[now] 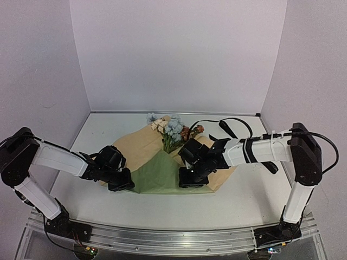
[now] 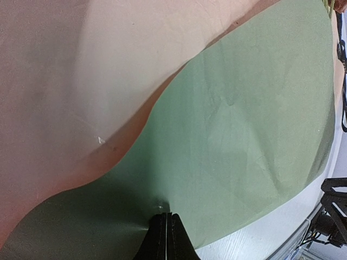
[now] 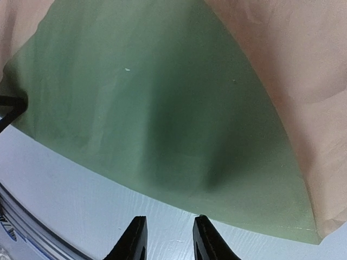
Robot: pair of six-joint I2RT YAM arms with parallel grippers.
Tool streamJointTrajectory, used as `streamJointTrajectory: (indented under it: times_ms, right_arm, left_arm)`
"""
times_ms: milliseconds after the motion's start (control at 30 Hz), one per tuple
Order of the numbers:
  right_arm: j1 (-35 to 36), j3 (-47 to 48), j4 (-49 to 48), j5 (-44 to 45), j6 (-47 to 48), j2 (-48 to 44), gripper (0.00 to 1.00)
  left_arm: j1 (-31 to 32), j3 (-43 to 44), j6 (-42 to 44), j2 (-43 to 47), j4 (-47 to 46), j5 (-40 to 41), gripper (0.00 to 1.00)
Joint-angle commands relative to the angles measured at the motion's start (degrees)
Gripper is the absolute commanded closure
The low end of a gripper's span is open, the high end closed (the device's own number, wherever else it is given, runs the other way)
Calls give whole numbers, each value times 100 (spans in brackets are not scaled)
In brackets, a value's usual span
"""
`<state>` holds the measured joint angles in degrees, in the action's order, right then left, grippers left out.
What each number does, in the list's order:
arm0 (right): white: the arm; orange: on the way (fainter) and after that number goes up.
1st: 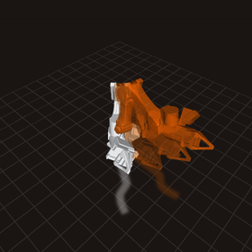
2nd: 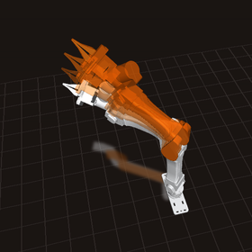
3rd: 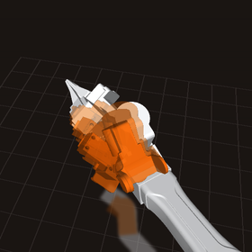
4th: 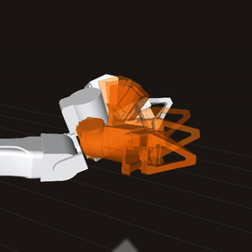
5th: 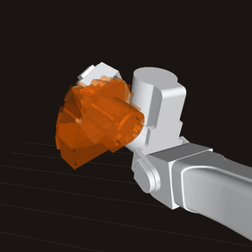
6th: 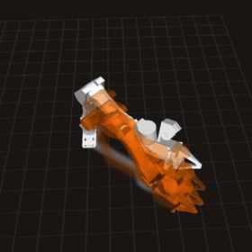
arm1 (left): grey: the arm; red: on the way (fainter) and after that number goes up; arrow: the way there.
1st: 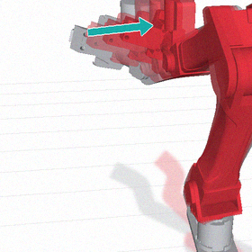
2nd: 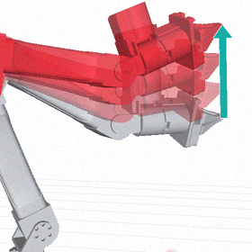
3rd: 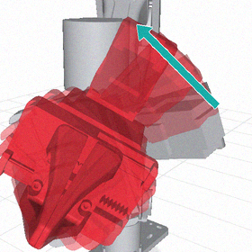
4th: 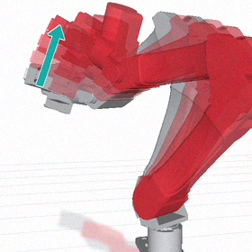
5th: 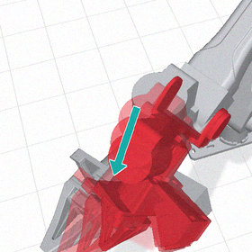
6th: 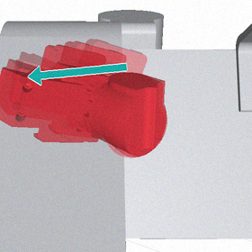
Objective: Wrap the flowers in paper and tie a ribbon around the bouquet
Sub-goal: Press the fold line of the 1/4-folded wrapping paper.
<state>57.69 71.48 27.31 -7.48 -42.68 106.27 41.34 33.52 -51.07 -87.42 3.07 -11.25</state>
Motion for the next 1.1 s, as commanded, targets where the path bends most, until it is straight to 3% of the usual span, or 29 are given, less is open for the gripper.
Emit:
streamJointTrajectory:
  times_ms: [0, 333, 633, 1067]
  right_arm:
    - [32, -259, -266, 467, -214, 90, 69]
    - [19, -801, -270, 1187, -387, 71, 76]
    - [15, -1013, -14, 1429, -688, 38, 81]
    - [19, -1224, 282, 1688, -929, -116, 81]
  left_arm:
    - [67, 120, -54, 61, 116, 78, 96]
    - [152, 116, -60, 139, 100, 73, 96]
    - [376, 313, 110, 548, 209, 102, 86]
    - [592, -110, -257, 508, 489, 508, 89]
